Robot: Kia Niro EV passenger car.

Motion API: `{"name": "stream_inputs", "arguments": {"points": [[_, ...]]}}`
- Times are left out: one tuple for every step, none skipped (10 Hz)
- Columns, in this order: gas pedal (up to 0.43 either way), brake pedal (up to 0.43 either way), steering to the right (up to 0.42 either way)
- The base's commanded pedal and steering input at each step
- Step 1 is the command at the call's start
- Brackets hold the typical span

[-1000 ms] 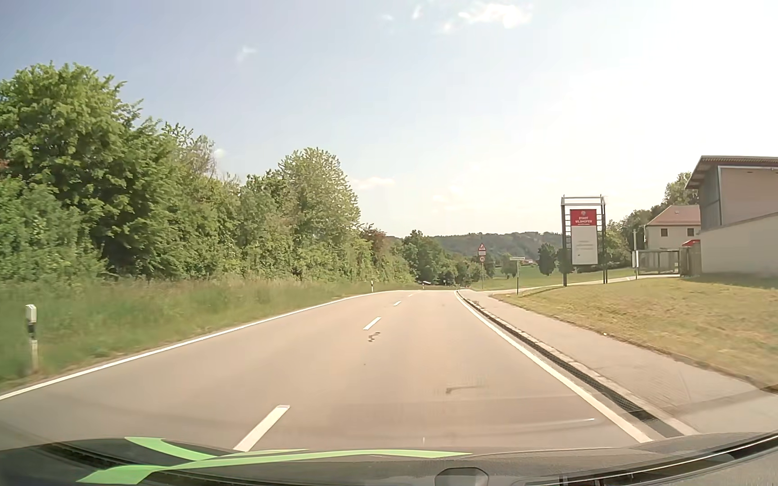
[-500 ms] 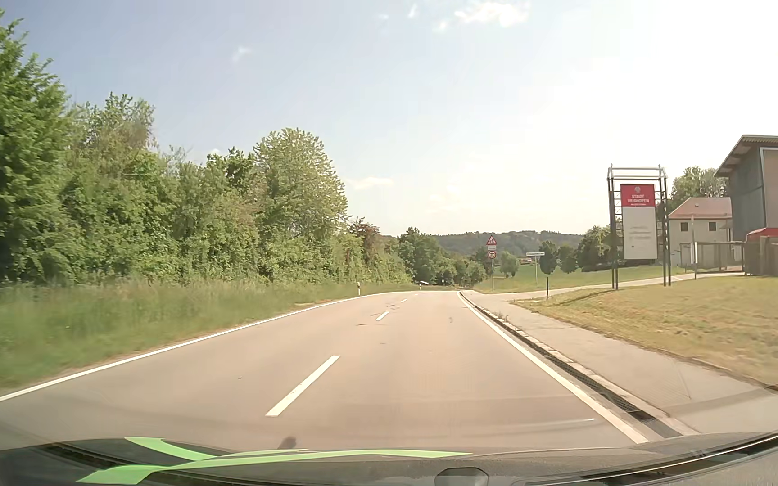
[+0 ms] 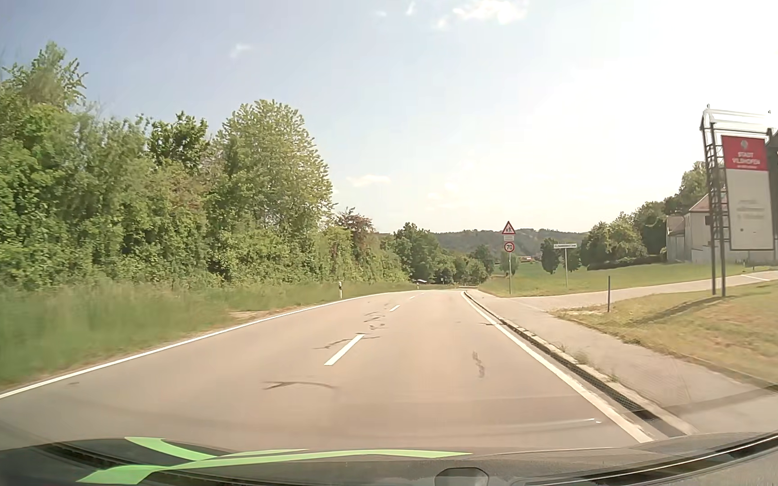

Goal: Follow the waypoints while adhering to traffic rules and regulations

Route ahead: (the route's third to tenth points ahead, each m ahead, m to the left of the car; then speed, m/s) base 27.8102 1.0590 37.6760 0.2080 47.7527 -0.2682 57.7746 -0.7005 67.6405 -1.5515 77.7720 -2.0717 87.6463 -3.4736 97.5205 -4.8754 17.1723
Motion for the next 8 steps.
{"name": "stream_inputs", "arguments": {"points": [[0.098, 0.000, 0.004], [0.110, 0.000, 0.004], [0.118, 0.000, 0.004], [0.138, 0.000, 0.003], [0.150, 0.000, 0.003], [0.150, 0.000, 0.005], [0.150, 0.000, 0.005], [0.157, 0.000, 0.005]]}}
